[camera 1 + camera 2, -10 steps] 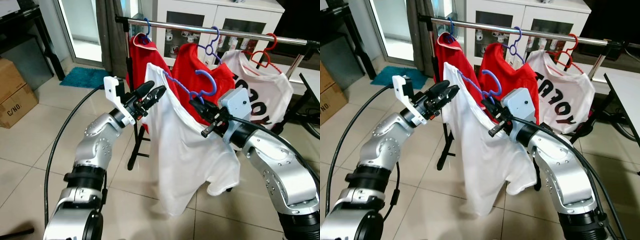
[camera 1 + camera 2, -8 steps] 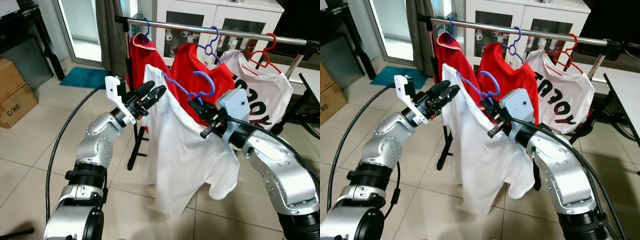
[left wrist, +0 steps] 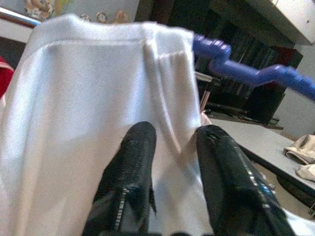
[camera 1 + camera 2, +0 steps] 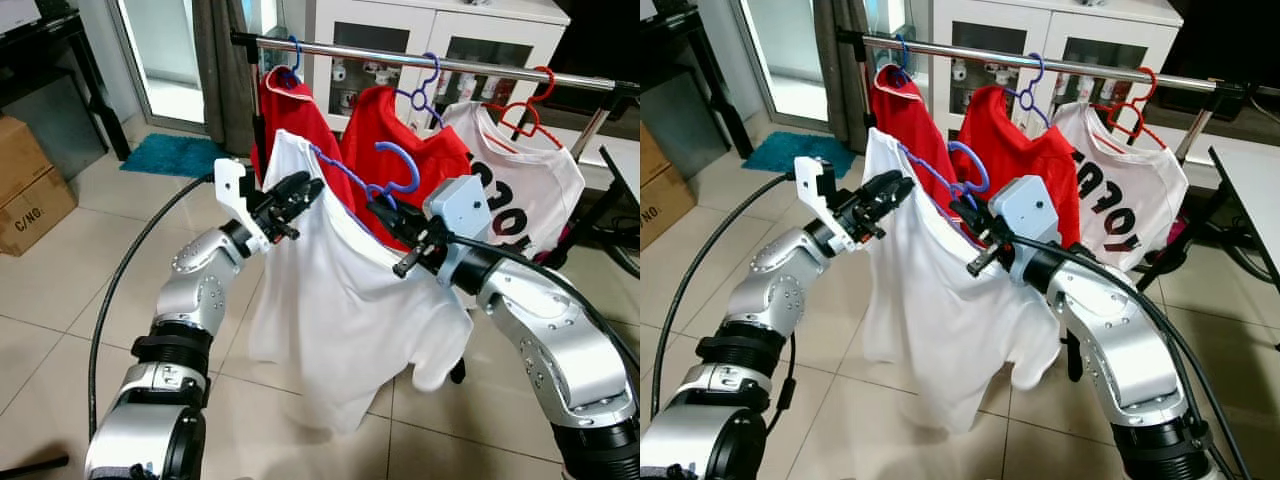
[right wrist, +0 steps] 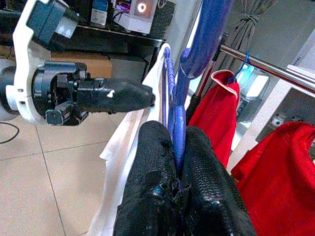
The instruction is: Hang hanger
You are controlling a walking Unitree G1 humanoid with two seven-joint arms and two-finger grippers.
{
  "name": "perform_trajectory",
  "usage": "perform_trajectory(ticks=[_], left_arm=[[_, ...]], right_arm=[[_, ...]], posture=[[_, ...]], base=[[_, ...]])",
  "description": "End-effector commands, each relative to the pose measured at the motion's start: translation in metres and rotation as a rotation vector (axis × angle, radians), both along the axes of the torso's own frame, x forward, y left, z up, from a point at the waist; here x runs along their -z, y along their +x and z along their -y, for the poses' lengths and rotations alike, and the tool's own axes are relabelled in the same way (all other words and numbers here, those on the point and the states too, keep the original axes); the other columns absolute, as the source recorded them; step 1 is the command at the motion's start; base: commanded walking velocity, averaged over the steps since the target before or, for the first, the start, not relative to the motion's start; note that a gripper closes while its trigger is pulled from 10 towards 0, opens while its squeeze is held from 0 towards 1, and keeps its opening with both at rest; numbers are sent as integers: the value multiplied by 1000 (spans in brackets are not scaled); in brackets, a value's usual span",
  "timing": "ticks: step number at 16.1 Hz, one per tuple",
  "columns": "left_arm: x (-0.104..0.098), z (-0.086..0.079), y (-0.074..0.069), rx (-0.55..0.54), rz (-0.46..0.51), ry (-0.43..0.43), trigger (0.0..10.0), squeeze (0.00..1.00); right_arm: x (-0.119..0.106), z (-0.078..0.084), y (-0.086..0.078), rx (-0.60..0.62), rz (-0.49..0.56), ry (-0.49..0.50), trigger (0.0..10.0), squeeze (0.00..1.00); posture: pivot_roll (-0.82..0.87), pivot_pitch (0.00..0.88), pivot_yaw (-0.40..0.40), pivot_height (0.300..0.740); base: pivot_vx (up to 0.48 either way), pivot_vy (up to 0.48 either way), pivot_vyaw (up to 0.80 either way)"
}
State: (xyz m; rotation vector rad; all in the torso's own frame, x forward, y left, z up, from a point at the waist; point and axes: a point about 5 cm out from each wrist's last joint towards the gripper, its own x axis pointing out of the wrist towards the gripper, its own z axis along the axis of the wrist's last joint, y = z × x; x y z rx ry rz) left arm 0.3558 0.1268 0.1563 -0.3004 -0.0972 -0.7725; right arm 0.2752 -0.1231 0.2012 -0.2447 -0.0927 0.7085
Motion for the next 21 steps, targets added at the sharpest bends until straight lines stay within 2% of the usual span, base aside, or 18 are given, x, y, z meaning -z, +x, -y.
perform_trajectory(ticks=[1, 10, 11, 13, 15, 16, 17, 18, 19, 20, 21], left_arm=[[-6, 2, 3, 9, 24, 26, 0, 0], [-4, 5, 3, 65, 21, 14, 0, 0], [-5, 5, 2, 76, 22, 1, 0, 0], [-10, 7, -8, 122, 66, -85, 0, 0], [-15, 3, -13, 68, 121, -109, 0, 0], [-14, 1, -16, -1, 179, -16, 9451, 0], [-12, 2, -18, -8, 211, 41, 10000, 0], [-12, 4, -20, -40, 266, 99, 10000, 537], [-13, 5, -22, -46, 279, 94, 10000, 1000], [-13, 6, -23, -86, 312, 114, 10000, 1000], [-11, 7, -24, -145, 359, 169, 10000, 1000]], right_arm=[[-10, -2, -1, -11, 51, 7, 0, 0], [-8, -1, -4, 2, 51, 15, 0, 0], [-8, -1, -4, 4, 50, 14, 0, 0], [-7, 1, -5, 17, 46, 14, 0, 0], [-5, 3, -6, 27, 42, 17, 0, 0], [-4, 2, -7, 28, 40, 21, 0, 0], [-4, 1, -7, 27, 40, 24, 0, 0], [-3, -1, -7, 25, 39, 30, 0, 0], [-3, -2, -7, 26, 40, 34, 0, 0], [-3, -3, -9, 33, 44, 47, 0, 0], [-1, -3, -9, 52, 45, 68, 0, 0]], posture=[[-191, 0, -17, 740], [-194, 0, -4, 740], [-196, 0, -2, 740], [-195, 0, 2, 740], [-184, 0, -3, 740], [-176, 0, -6, 740], [-172, 0, -6, 740], [-170, 0, -3, 740], [-171, 0, 3, 740], [-169, 0, 11, 740], [-169, 0, 19, 740]], base=[[0, 0, 0], [0, 0, 0], [0, 0, 0], [0, 0, 0], [0, 0, 0], [0, 0, 0], [0, 0, 0], [0, 0, 0], [0, 0, 0], [0, 0, 0], [0, 0, 0]])
